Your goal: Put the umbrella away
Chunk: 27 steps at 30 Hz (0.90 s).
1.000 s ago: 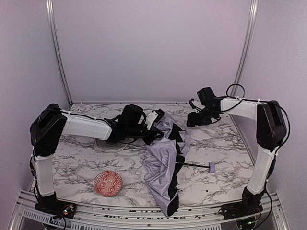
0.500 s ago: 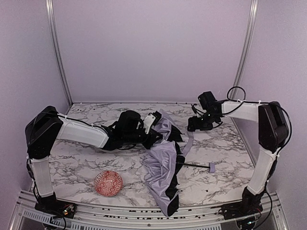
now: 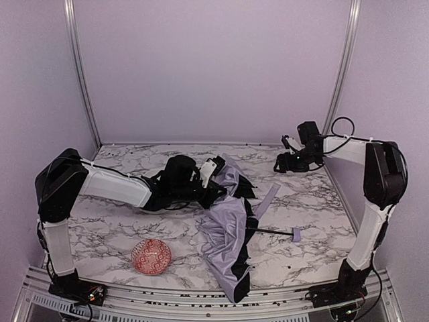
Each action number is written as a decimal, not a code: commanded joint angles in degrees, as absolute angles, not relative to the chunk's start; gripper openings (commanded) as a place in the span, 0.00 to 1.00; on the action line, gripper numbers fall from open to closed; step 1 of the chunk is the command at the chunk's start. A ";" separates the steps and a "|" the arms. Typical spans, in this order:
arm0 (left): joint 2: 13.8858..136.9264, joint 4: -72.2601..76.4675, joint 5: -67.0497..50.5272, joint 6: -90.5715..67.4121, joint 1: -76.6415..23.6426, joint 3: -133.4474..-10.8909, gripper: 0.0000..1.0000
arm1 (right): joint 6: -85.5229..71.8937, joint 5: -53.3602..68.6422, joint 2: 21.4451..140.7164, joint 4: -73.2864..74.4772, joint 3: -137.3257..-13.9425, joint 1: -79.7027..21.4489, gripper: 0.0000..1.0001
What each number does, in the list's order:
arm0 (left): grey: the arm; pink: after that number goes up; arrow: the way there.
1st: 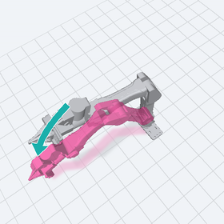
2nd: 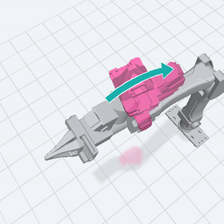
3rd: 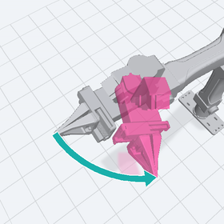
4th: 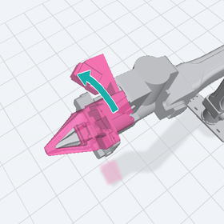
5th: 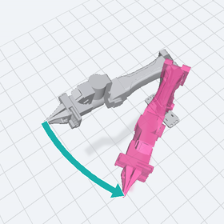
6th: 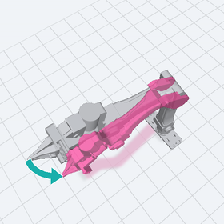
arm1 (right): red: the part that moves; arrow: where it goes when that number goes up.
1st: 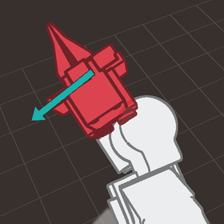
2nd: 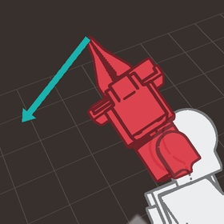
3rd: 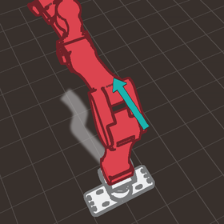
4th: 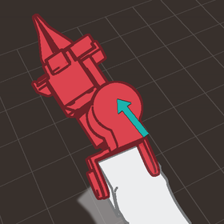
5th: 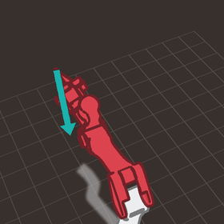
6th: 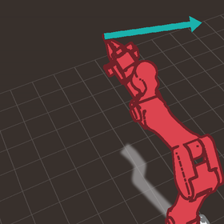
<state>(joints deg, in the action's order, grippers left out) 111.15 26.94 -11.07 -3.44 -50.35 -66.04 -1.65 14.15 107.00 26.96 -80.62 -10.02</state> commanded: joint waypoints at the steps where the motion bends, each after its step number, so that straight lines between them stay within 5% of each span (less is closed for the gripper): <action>1: 109.22 28.92 -12.14 -2.94 -50.54 -65.83 0.00 | -0.59 4.10 110.57 32.68 -82.91 -13.06 0.78; 13: 109.44 29.35 -12.61 -3.08 -50.62 -65.83 0.00 | -3.30 4.44 122.11 36.57 -88.39 -18.32 0.73; 19: 108.95 29.41 -12.32 -2.54 -50.71 -65.30 0.00 | -4.46 7.14 121.84 36.68 -85.34 -18.45 0.47; 27: 109.17 29.43 -12.05 -2.21 -50.71 -65.57 0.00 | -5.17 9.26 118.34 35.97 -83.16 -19.11 0.25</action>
